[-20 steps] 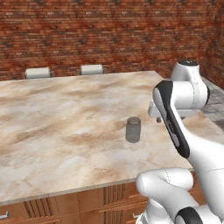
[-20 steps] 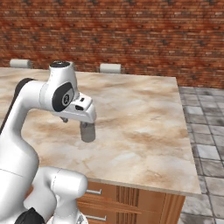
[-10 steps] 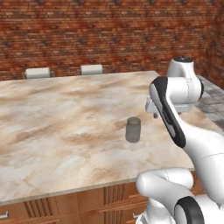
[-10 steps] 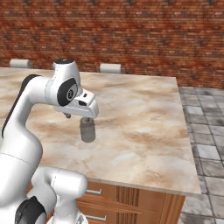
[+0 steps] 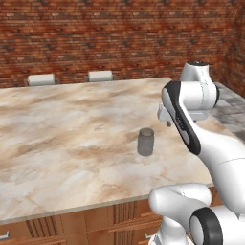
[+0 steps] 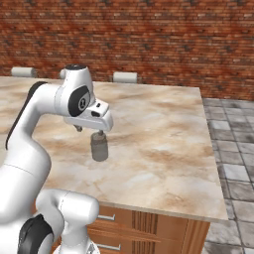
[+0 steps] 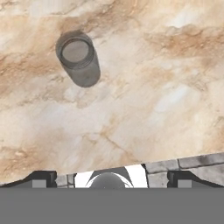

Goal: Pick the jar and bowl and place them in the sink. Then turn on the water.

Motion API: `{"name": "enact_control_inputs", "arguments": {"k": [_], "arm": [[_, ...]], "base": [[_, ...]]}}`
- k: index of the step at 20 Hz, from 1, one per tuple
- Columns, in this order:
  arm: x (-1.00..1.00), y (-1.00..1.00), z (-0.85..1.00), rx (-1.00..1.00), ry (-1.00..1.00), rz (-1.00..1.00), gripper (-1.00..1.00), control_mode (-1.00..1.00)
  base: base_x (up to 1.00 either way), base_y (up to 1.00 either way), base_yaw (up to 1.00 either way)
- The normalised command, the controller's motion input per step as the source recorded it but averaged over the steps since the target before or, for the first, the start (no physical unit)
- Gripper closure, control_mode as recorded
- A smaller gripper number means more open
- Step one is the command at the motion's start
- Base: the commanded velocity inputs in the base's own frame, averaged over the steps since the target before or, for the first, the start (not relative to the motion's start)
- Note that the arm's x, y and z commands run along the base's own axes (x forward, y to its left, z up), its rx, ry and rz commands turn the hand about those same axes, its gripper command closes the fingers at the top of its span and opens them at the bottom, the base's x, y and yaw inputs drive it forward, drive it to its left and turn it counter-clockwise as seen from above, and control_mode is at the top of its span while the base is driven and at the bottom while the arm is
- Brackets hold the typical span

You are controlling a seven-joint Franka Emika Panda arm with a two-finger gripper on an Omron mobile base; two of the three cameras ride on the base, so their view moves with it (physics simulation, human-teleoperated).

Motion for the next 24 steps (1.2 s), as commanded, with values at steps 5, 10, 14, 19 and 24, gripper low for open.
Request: {"name": "enact_control_inputs", "arguments": {"k": [5,10,14,19,24], "arm": [[0.15,0.0,0.0,0.0,0.0,0.0,-1.0,-1.0],[0.11,0.0,-0.03,0.0,0.0,0.0,-1.0,-1.0],[0.15,0.01,-0.09,0.0,0.0,0.0,-1.0,-1.0],[0.33,0.05,-0.11,0.0,0.0,0.0,-1.0,-1.0],[0.38,0.15,-0.1,0.0,0.0,0.0,-1.0,-1.0]], "base": [[0.0,0.0,0.0],[0.0,0.0,0.0],[0.0,0.0,0.0],[0.0,0.0,0.0],[0.0,0.0,0.0]]}}
